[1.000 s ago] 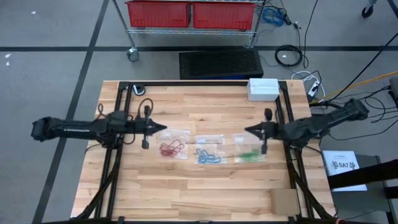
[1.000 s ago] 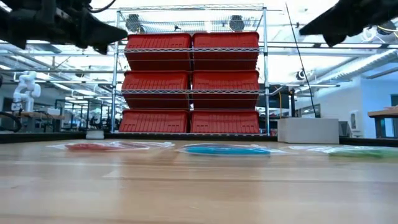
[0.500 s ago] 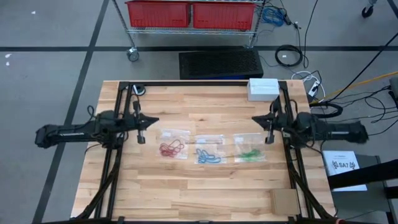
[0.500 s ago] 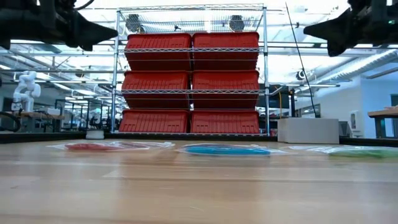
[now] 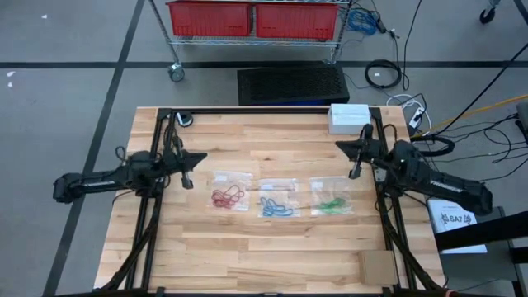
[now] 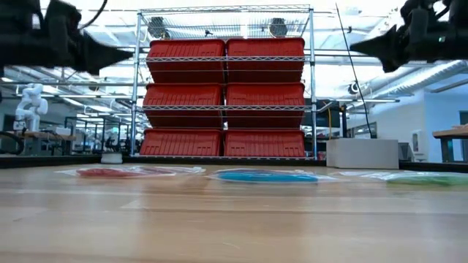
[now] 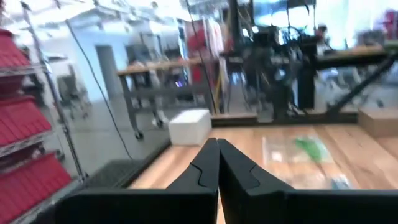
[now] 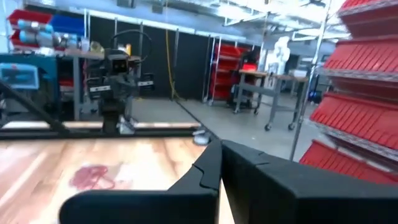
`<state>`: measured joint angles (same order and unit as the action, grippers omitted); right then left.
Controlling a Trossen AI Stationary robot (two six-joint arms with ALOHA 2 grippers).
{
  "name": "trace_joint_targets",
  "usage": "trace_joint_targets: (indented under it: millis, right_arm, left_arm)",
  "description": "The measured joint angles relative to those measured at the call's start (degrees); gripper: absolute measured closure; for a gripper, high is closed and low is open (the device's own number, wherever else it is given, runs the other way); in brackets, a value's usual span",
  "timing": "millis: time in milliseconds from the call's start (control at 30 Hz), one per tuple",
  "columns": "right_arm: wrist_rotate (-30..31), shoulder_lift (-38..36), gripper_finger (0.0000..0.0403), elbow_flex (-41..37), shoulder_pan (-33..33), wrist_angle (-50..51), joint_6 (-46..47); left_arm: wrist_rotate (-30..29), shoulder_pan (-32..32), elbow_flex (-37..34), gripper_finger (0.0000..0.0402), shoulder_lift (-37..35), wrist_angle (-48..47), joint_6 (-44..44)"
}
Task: Sort rubber bands
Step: Return to Home Position
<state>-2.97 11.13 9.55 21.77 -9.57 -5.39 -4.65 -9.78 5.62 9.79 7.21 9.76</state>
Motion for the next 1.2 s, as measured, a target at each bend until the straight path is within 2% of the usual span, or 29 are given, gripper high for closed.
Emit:
trace_joint_targets:
  millis: [67,233,400,467,600,800,933,1067,1200]
  right_arm:
    - [0.2,0.8,0.0403,-1.2,0.0,-1.1,0.0]
    - [0.5,1.7,0.0403,-4.7,-0.4,-1.9,2.5]
    - [8.0,0.3,0.0403,-7.2,-3.5,-3.1,-0.6]
    - [10.2,-0.6,0.0403,-8.8,-4.6,-2.8,-0.6]
    - [15.0,-0.9,0.0403,-8.9,-6.4,7.1,2.5]
    - [16.5,-0.8,0.0403,-8.8,-7.6,6.9,0.9]
    - [17.2,0.9,0.0403,-8.8,-5.8,6.8,-0.8]
    - [20.8,3.4,0.0403,-8.8,-4.2,6.4,-0.9]
    - [20.8,4.4,0.0403,-8.8,-3.8,6.3,-1.1]
  left_arm:
    - [-0.7,0.0,-4.5,0.04,-1.7,6.1,-0.1]
    - [-2.6,0.5,-5.2,0.04,-4.8,1.2,-1.9]
    - [-4.1,2.6,-5.2,0.04,-9.7,-0.1,-0.3]
    - [-6.0,3.3,-5.2,0.04,-9.8,-1.5,-0.3]
    - [-7.5,5.1,-5.2,0.04,-9.8,-4.7,-1.9]
    - [-10.6,7.1,-5.2,0.04,-9.8,-4.4,-0.4]
    - [-11.1,6.9,-5.2,0.04,-9.8,-4.4,-1.3]
    - [-11.3,6.8,-5.2,0.04,-8.7,-4.4,-1.5]
    - [-11.3,6.8,-5.2,0.0399,-8.0,-4.4,-1.9]
